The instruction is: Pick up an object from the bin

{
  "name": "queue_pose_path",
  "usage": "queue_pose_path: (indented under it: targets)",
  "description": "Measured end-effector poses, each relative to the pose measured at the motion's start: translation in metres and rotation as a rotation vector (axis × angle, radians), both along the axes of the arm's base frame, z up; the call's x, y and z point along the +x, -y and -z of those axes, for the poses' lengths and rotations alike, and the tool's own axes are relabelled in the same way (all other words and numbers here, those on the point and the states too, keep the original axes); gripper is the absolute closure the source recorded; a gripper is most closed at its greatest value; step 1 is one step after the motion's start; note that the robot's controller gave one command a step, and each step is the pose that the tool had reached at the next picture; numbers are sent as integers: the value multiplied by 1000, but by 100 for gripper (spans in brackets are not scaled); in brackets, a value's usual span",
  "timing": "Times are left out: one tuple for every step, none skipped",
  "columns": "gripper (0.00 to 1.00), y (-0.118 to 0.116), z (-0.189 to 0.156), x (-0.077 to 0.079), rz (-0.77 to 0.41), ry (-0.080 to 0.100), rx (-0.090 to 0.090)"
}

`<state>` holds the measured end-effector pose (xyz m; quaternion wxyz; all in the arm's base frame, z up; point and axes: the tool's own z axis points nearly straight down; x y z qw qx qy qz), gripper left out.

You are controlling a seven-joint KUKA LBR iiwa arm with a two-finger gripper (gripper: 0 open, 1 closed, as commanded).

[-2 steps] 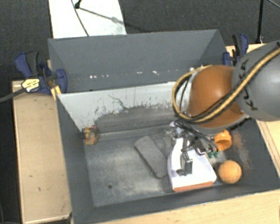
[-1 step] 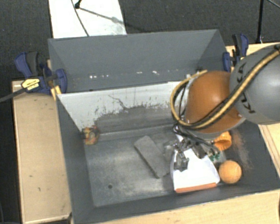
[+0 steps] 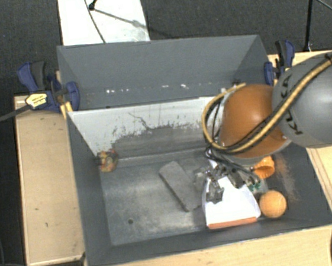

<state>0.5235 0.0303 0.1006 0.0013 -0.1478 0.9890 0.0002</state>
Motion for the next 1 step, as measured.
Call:
queue_pose_path:
  targets:
    - [100, 8, -115, -8, -17, 7, 1]
